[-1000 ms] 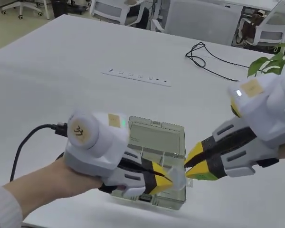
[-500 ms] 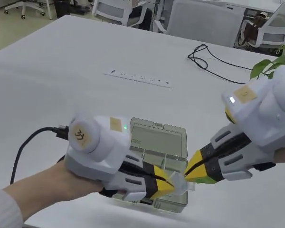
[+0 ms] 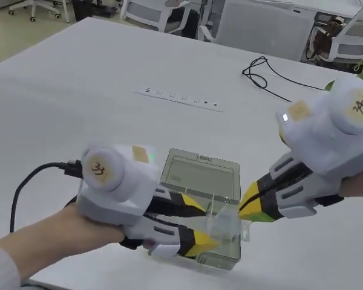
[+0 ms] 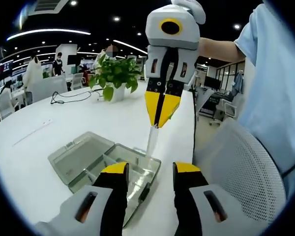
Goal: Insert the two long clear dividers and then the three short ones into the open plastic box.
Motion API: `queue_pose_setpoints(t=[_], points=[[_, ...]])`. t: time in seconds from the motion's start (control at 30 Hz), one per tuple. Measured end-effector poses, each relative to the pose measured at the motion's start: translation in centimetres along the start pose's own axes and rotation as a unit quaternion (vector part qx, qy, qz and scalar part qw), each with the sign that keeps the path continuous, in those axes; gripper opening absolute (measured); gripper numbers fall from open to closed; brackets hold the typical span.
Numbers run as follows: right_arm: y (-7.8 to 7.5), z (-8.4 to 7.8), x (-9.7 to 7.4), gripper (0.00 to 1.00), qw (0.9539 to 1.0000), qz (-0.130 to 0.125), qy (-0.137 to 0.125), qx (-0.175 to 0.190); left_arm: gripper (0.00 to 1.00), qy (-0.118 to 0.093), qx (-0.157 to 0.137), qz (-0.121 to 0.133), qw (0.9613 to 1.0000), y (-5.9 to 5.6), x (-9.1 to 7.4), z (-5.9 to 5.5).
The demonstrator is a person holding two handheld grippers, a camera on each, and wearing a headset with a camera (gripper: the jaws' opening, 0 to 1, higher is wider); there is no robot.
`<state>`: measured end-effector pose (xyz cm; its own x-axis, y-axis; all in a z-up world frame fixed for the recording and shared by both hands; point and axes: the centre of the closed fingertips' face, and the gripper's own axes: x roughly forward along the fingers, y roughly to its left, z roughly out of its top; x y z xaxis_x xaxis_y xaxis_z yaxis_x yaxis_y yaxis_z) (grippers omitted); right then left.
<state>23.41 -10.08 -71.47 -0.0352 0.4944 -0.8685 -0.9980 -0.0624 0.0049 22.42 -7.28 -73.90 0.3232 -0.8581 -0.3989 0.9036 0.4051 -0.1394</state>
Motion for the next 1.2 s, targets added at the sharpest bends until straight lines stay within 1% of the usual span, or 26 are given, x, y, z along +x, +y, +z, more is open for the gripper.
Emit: queue_pose_setpoints(t=[0.07,0.1,0.13,0.2,0.23,0.3,0.33,0.37,0.4,0.43,0.47,0.5,0.57,0.67,0.73,0.93,1.1,1.2], points=[[-0.2,-0.2,0.2,0.02,1.0,-0.002,0.006,0.005,0.43,0.003,-0.001,0.015,0.9999,0.5,-0.4,-0.2],[-0.5,-0.5,0.3,0.02,0.9999,-0.008,0.011,0.007,0.46,0.002,-0.001,0.019,0.9998,0.7,-0.6,-0.3],[-0.6,-0.7,0.5,0.02,0.9998,-0.009,0.016,0.007,0.49,0.004,-0.004,0.029,0.9996,1.1,-0.8,-0.4],[-1.0,-1.2,0.9,0.02,0.9995,-0.015,0.026,0.009,0.56,0.005,-0.005,0.037,0.9993,1.4,-1.1,-0.5],[-1.0,-1.4,1.0,0.02,0.9993,-0.013,0.033,0.009,0.58,0.004,-0.004,0.045,0.999,1.6,-1.3,-0.6],[-1.3,-1.5,1.3,0.02,0.9992,-0.016,0.035,0.009,0.63,0.005,-0.01,0.051,0.9986,1.8,-1.6,-0.7],[-1.4,-1.7,1.4,0.02,0.999,-0.014,0.042,0.011,0.66,0.005,-0.01,0.057,0.9983,2.0,-1.8,-0.8],[-1.6,-1.7,1.5,0.02,0.9989,-0.017,0.042,0.01,0.7,0.009,-0.011,0.063,0.9979,2.2,-1.9,-0.9],[-1.7,-1.8,1.6,0.02,0.9988,-0.015,0.046,0.009,0.72,0.011,-0.012,0.068,0.9976,2.4,-2.0,-1.1],[-1.7,-1.8,1.7,0.02,0.9987,-0.014,0.049,0.011,0.75,0.011,-0.012,0.072,0.9973,2.5,-2.1,-1.1],[-1.9,-1.7,1.8,0.02,0.9985,-0.018,0.052,0.005,0.79,0.012,-0.015,0.08,0.9966,2.7,-2.3,-1.2],[-1.8,-1.7,1.9,0.02,0.9984,-0.015,0.054,0.004,0.82,0.012,-0.015,0.082,0.9964,2.8,-2.4,-1.3],[-2.1,-1.7,2.0,0.02,0.998,-0.021,0.059,0.001,0.89,0.015,-0.018,0.092,0.9955,3.1,-2.7,-1.5],[-2.6,-2.1,2.4,0.02,0.9973,-0.026,0.068,0.002,1.0,0.019,-0.024,0.105,0.994,3.5,-3.0,-1.8],[-2.9,-2.3,2.5,0.02,0.9968,-0.028,0.074,0.011,1.0,0.021,-0.027,0.114,0.9929,3.8,-3.3,-2.1],[-2.9,-2.2,2.9,0.02,0.9965,-0.023,0.079,0.014,1.0,0.02,-0.031,0.116,0.9926,3.8,-3.6,-2.3],[-2.8,-2.5,3.2,0.02,0.9958,-0.016,0.089,0.013,1.0,0.018,-0.034,0.117,0.9924,3.8,-3.7,-2.5],[-2.9,-2.5,3.4,0.02,0.9958,-0.015,0.09,0.011,0.99,0.015,-0.038,0.117,0.9923,3.8,-3.9,-2.5]])
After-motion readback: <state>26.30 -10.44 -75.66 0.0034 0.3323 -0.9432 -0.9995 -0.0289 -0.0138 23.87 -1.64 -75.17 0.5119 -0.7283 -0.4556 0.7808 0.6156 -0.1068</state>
